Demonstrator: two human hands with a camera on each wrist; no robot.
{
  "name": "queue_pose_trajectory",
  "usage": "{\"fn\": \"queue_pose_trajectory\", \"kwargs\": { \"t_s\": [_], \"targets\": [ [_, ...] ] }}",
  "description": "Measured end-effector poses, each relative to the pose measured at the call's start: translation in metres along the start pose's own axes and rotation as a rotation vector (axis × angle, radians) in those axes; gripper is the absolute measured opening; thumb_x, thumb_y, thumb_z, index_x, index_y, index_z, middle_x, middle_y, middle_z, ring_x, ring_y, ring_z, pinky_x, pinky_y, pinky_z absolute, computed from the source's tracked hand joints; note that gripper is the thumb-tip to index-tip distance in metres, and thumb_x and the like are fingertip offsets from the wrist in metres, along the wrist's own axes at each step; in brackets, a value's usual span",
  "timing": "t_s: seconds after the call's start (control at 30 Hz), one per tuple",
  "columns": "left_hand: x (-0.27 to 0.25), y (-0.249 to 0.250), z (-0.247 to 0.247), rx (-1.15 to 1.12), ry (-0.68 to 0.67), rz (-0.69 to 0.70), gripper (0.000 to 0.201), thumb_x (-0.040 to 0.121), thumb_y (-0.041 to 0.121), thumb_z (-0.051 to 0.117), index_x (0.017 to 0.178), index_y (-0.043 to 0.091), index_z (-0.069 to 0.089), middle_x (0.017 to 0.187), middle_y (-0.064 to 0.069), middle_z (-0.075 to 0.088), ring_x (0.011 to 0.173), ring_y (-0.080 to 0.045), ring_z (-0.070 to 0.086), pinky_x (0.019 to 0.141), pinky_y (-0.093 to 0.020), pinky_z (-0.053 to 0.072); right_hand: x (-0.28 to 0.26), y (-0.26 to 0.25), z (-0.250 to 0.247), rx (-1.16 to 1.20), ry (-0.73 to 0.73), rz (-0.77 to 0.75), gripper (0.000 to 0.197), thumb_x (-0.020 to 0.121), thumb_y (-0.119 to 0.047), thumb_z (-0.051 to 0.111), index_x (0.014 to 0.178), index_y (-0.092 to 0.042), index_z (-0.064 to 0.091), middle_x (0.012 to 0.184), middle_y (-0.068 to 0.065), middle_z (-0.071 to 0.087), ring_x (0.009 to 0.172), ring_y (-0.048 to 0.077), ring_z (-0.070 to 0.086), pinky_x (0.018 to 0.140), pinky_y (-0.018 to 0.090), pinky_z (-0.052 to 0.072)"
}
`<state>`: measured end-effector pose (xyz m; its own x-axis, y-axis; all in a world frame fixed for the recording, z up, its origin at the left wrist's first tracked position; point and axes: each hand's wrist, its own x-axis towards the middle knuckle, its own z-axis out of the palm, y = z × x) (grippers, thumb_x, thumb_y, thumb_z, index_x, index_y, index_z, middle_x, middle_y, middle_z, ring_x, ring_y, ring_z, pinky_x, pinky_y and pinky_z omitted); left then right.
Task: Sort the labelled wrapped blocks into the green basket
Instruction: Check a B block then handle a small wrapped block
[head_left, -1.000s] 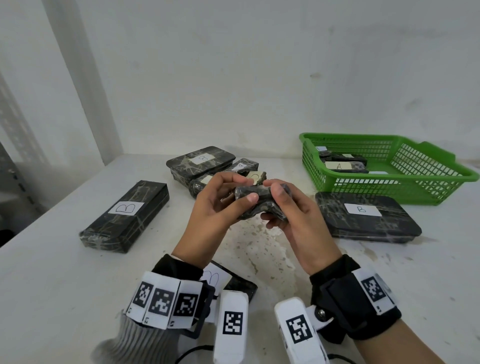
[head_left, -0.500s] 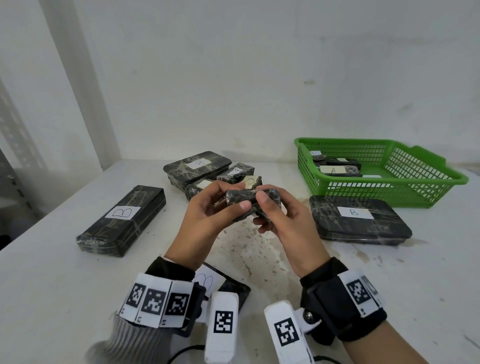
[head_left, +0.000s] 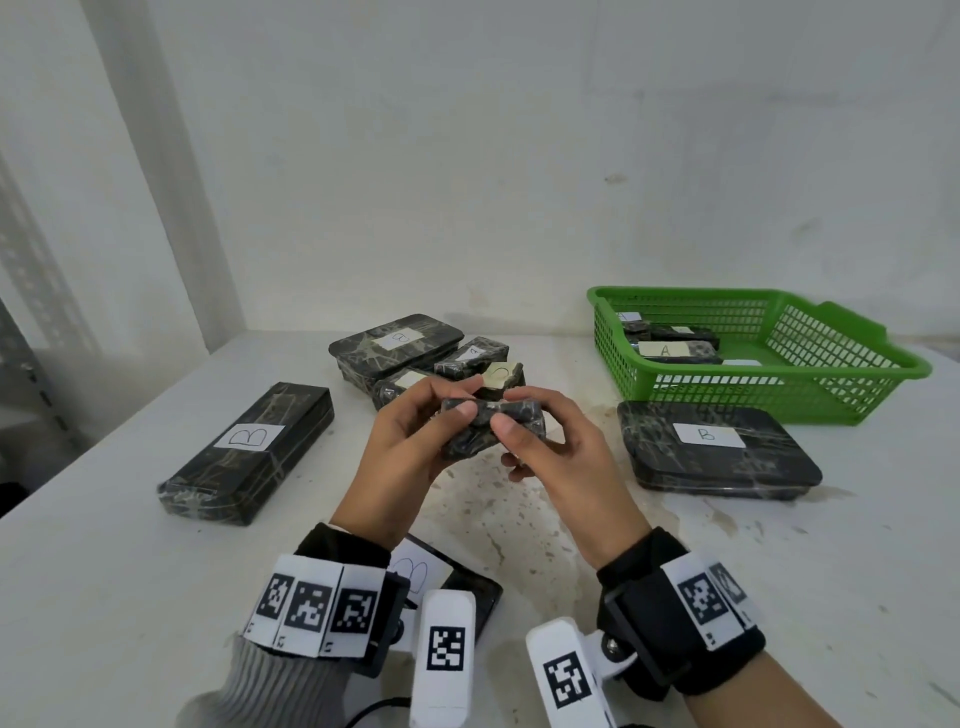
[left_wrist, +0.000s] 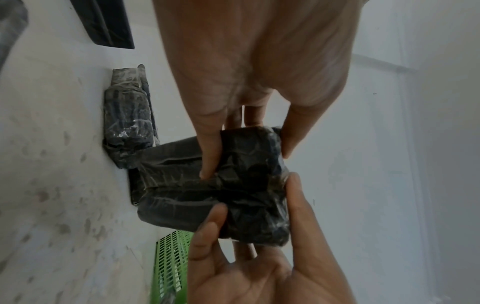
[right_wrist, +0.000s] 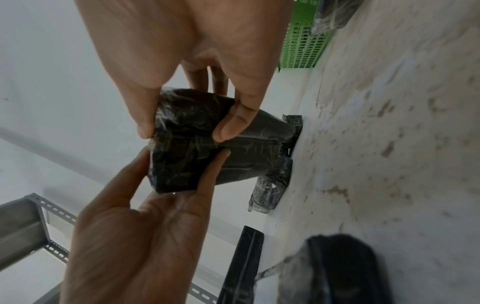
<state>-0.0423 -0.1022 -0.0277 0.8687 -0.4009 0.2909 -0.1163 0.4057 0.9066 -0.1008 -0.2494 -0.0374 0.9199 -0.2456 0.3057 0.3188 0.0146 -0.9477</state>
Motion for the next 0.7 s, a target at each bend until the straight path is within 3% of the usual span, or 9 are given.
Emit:
{"fn": "queue_pose_trajectory", "kwargs": {
  "t_s": [0.07, 0.2, 0.27, 0.37, 0.43, 0.53, 0.6, 0.7],
  "targets": [
    [0.001, 0.000, -0.001, -0.010, -0.011, 0.009, 0.014, 0.076, 0.009, 0.061, 0.089, 0.003, 0.058, 0.127, -0.008, 0.066, 0.109, -0.029, 0.066, 0.087, -0.036, 0.055, 0.001, 0.003, 0.001, -0.023, -0.027, 0.010, 0.046, 0.076, -0.056, 0.073, 0.113, -0.030, 0.063, 0.128, 0.005, 0.056, 0.091, 0.018, 0.068, 0.068, 0.024, 0.055],
    [0.000, 0.002, -0.002, -0.015, -0.048, 0.039, 0.017, 0.070, 0.004, 0.064, 0.085, 0.005, 0.058, 0.128, -0.006, 0.066, 0.110, -0.025, 0.065, 0.083, -0.032, 0.054, 0.004, 0.003, 0.000, -0.005, -0.018, 0.118, 0.054, 0.078, -0.081, 0.047, 0.120, -0.047, 0.057, 0.134, 0.001, 0.048, 0.113, 0.020, 0.062, 0.072, 0.029, 0.057],
    [-0.001, 0.003, -0.003, -0.029, -0.079, 0.057, 0.025, 0.063, 0.008, 0.069, 0.086, 0.007, 0.058, 0.129, -0.006, 0.066, 0.116, -0.024, 0.063, 0.083, -0.032, 0.055, 0.006, -0.001, -0.003, 0.098, -0.005, 0.157, 0.052, 0.079, -0.069, 0.053, 0.125, -0.043, 0.052, 0.125, 0.000, 0.059, 0.103, 0.017, 0.066, 0.073, 0.032, 0.057],
    [-0.002, 0.005, -0.001, -0.007, -0.101, 0.080, 0.034, 0.061, 0.016, 0.068, 0.092, 0.009, 0.059, 0.131, -0.004, 0.064, 0.123, -0.022, 0.059, 0.083, -0.034, 0.056, 0.007, -0.003, -0.006, 0.231, 0.024, 0.197, 0.056, 0.084, -0.032, 0.066, 0.135, -0.030, 0.044, 0.103, 0.004, 0.074, 0.086, 0.016, 0.070, 0.073, 0.032, 0.053],
    [-0.004, 0.006, 0.001, 0.014, -0.073, 0.083, 0.044, 0.062, 0.018, 0.070, 0.104, 0.011, 0.058, 0.131, -0.004, 0.063, 0.124, -0.023, 0.058, 0.088, -0.040, 0.054, 0.006, -0.002, -0.006, 0.269, 0.047, 0.191, 0.071, 0.079, -0.020, 0.072, 0.141, -0.030, 0.038, 0.116, 0.013, 0.069, 0.099, 0.021, 0.069, 0.082, 0.034, 0.055],
    [-0.002, 0.007, 0.001, 0.059, 0.042, 0.031, 0.060, 0.068, 0.018, 0.076, 0.123, 0.019, 0.051, 0.132, -0.003, 0.058, 0.111, -0.018, 0.065, 0.079, -0.033, 0.055, 0.005, -0.002, -0.006, 0.275, 0.068, 0.162, 0.098, 0.065, -0.021, 0.080, 0.146, -0.039, 0.029, 0.134, 0.014, 0.056, 0.115, 0.025, 0.064, 0.097, 0.040, 0.053],
    [-0.001, 0.006, 0.001, 0.103, 0.078, -0.016, 0.067, 0.073, 0.016, 0.081, 0.131, 0.022, 0.048, 0.135, -0.002, 0.052, 0.106, -0.015, 0.068, 0.077, -0.031, 0.058, 0.005, -0.001, -0.008, 0.248, 0.048, 0.123, 0.098, 0.076, -0.005, 0.076, 0.149, -0.042, 0.023, 0.133, 0.010, 0.057, 0.114, 0.023, 0.065, 0.096, 0.039, 0.053],
    [0.000, 0.001, -0.001, 0.134, 0.077, -0.010, 0.055, 0.080, 0.001, 0.070, 0.128, 0.021, 0.051, 0.121, -0.007, 0.063, 0.098, -0.014, 0.070, 0.074, -0.027, 0.058, 0.006, 0.002, -0.010, 0.153, 0.010, 0.069, 0.098, 0.081, 0.011, 0.067, 0.150, -0.040, 0.019, 0.128, 0.002, 0.062, 0.113, 0.018, 0.065, 0.090, 0.033, 0.055]
  ]
}}
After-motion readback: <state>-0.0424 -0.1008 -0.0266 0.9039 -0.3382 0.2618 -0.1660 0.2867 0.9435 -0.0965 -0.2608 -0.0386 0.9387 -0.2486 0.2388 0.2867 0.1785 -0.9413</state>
